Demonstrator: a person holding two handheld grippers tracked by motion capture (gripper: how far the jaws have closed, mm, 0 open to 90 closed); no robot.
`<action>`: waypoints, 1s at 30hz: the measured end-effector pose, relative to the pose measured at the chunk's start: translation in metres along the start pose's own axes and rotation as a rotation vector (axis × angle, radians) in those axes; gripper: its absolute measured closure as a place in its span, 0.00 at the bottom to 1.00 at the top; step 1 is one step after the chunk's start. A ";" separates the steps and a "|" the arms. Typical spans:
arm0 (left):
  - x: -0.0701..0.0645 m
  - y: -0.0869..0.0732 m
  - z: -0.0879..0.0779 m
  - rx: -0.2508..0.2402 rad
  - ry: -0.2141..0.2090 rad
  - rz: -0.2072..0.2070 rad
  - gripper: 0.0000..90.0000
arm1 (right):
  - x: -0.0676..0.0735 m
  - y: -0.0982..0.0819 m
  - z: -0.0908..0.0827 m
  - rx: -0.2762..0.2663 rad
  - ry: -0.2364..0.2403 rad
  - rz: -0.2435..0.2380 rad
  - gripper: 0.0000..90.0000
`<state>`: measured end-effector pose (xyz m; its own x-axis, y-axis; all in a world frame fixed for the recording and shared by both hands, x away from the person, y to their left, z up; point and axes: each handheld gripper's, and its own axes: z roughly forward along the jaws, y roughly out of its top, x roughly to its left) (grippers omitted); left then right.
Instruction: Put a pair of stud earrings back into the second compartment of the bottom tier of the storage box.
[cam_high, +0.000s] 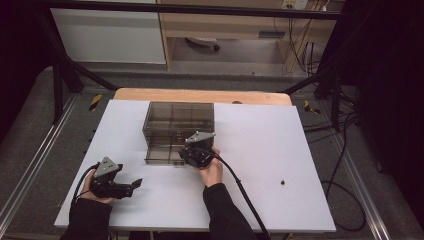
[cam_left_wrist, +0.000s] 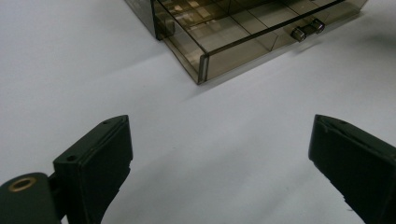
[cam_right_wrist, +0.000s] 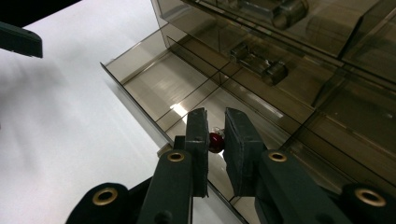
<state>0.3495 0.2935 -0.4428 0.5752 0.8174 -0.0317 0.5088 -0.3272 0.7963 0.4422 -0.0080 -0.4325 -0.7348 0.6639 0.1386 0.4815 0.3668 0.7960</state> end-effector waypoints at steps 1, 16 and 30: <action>0.000 0.000 0.000 0.000 0.000 0.000 0.07 | 0.000 -0.001 0.001 0.001 -0.002 0.000 0.89; 0.000 0.000 0.000 0.000 -0.001 -0.002 0.07 | -0.003 -0.002 0.006 0.005 -0.014 0.005 0.81; 0.000 0.000 0.000 0.000 0.001 -0.002 0.07 | 0.004 0.005 -0.019 -0.009 -0.001 -0.026 0.57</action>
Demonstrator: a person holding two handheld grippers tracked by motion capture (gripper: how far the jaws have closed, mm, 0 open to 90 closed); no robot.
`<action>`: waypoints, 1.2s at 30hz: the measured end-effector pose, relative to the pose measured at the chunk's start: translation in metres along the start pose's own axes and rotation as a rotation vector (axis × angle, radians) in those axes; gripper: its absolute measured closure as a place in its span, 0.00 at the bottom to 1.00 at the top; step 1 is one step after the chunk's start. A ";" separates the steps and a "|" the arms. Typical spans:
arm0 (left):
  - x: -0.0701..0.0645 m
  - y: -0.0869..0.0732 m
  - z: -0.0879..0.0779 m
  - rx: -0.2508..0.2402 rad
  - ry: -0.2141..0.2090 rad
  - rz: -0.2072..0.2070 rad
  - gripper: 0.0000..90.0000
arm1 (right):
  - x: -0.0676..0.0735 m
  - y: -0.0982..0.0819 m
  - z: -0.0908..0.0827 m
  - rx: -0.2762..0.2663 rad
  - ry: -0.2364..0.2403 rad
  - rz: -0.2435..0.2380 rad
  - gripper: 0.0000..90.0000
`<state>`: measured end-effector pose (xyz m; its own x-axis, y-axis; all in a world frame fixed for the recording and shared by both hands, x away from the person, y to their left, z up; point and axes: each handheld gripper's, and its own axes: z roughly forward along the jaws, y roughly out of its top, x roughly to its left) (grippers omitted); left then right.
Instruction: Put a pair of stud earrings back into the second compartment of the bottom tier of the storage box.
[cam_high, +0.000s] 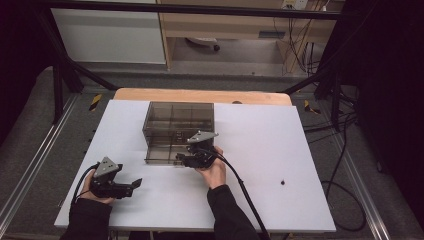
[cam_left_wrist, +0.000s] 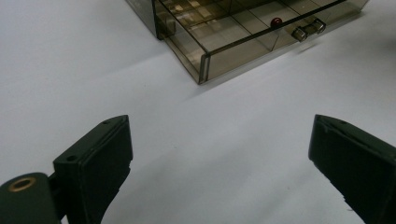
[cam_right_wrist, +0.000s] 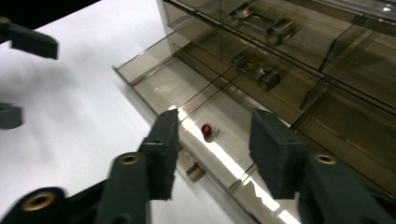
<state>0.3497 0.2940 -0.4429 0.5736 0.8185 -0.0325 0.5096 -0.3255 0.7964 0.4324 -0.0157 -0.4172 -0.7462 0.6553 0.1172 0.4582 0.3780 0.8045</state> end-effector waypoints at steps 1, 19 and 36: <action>0.000 0.000 0.000 0.000 0.000 -0.001 0.07 | 0.001 0.000 -0.003 -0.001 0.000 -0.008 0.56; 0.000 0.000 0.000 0.001 0.002 -0.002 0.07 | -0.013 -0.010 -0.050 -0.026 -0.021 0.013 0.28; 0.000 0.000 0.000 0.000 0.001 -0.002 0.07 | -0.033 -0.029 -0.088 -0.036 -0.085 0.044 0.05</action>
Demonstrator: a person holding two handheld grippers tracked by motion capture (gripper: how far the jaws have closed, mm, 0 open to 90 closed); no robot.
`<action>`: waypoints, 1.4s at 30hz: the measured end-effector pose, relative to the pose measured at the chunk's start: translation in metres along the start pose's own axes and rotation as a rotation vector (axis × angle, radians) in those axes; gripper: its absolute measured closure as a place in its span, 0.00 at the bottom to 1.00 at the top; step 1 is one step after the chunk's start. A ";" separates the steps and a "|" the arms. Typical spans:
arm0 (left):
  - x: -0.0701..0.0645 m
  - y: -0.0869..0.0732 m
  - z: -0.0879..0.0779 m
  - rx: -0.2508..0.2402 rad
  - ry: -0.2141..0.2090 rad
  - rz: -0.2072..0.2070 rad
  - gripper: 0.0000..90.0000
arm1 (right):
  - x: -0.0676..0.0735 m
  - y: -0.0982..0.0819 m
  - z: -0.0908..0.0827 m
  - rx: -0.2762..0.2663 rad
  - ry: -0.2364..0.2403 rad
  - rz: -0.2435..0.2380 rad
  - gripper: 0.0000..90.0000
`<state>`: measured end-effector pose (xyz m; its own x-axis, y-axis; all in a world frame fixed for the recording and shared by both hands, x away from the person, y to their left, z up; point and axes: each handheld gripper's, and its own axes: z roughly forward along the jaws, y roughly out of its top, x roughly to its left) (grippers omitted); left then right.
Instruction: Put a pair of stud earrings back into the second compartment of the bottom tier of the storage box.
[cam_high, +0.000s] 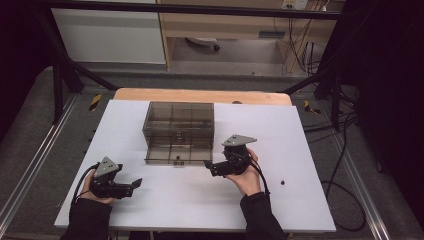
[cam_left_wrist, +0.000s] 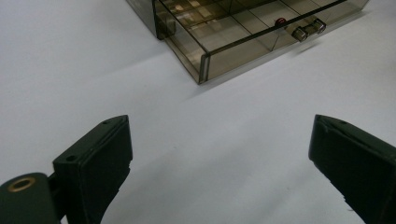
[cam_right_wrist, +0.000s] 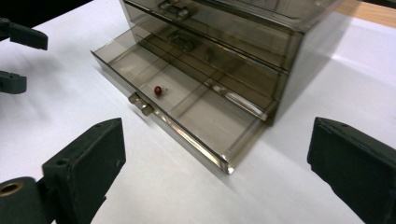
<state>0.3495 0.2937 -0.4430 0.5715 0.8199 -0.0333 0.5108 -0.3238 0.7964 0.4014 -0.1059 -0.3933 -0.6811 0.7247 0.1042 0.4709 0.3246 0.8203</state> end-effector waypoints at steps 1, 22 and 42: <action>0.000 0.000 0.000 0.000 0.001 0.000 0.07 | -0.001 -0.001 -0.002 0.002 -0.002 0.005 0.05; 0.000 0.000 0.000 0.001 0.002 0.001 0.07 | -0.047 -0.043 -0.048 0.007 -0.095 0.073 0.03; -0.001 0.000 0.000 0.002 0.003 0.000 0.07 | -0.083 -0.093 -0.093 0.026 -0.189 0.151 0.06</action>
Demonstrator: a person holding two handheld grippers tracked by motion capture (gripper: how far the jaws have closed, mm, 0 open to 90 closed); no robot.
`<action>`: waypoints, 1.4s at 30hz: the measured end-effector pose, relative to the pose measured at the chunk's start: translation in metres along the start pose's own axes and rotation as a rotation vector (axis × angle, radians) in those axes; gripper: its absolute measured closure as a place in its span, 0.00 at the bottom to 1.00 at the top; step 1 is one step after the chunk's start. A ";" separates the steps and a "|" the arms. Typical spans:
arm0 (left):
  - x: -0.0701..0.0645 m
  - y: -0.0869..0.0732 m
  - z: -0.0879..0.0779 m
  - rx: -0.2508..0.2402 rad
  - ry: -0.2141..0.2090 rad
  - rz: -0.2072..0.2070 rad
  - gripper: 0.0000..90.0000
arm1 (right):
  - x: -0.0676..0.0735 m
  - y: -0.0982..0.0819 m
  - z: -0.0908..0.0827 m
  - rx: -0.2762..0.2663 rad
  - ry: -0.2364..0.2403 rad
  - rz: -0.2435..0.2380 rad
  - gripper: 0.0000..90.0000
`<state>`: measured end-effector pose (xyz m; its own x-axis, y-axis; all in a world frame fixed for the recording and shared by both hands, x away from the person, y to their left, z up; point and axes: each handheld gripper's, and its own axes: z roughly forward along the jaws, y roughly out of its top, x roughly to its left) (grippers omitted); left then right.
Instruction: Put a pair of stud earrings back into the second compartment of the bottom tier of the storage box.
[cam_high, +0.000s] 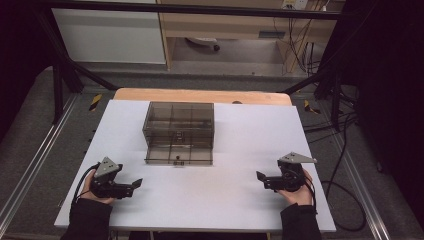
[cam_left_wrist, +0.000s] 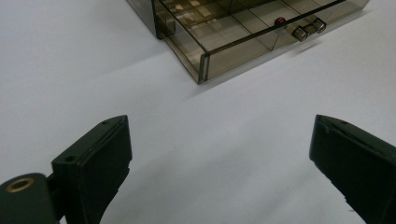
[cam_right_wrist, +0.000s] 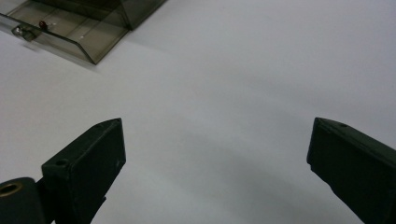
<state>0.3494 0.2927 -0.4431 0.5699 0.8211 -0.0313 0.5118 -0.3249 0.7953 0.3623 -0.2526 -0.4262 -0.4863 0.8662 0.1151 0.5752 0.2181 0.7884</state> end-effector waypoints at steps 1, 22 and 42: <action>0.000 0.000 0.000 0.000 0.001 0.000 0.07 | -0.001 -0.002 -0.001 0.006 -0.004 0.003 0.06; 0.000 0.000 0.000 -0.002 -0.001 -0.001 0.07 | -0.021 -0.027 -0.014 0.022 -0.039 0.039 0.18; 0.000 0.000 0.000 0.003 -0.003 0.004 0.07 | -0.030 -0.036 -0.023 0.065 -0.101 0.096 0.53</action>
<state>0.3493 0.2925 -0.4431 0.5736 0.8186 -0.0303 0.5117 -0.3292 0.7936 0.3410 -0.2969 -0.4442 -0.3603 0.9245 0.1241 0.6589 0.1581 0.7355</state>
